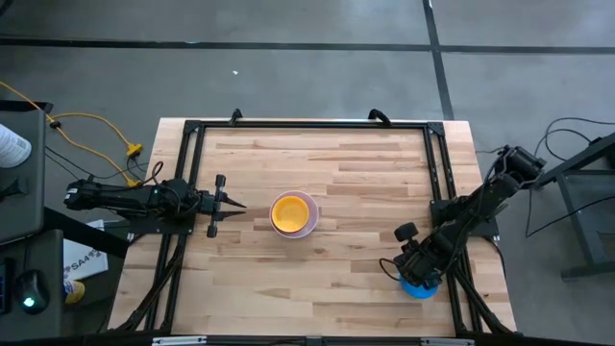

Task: Nest bowls inside each other
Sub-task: Stack the blue bowl on the yellow bowl

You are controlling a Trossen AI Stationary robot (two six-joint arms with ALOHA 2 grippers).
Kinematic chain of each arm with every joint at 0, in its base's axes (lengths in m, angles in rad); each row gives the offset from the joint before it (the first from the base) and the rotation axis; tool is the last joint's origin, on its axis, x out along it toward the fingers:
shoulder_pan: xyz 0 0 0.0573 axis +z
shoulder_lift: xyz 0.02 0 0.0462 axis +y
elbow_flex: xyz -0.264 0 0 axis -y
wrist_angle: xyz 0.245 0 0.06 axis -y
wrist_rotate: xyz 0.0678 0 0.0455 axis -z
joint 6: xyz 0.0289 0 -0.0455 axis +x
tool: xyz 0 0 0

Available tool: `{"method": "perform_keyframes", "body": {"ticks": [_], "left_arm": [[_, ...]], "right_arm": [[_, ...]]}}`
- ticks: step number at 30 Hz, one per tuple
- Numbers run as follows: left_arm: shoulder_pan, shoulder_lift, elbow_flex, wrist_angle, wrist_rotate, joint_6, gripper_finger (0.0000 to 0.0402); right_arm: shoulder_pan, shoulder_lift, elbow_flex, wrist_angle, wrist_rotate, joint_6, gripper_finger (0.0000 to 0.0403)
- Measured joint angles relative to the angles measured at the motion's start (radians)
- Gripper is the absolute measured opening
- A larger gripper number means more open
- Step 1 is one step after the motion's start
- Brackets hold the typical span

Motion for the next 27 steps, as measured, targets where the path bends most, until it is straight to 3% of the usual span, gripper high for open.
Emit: {"method": "perform_keyframes", "body": {"ticks": [27], "left_arm": [[0.000, 0.000, 0.000, 0.000, 0.000, 0.000, 0.0065]], "right_arm": [[0.000, 0.023, 0.001, 0.026, -0.034, 0.003, 0.0091]]}}
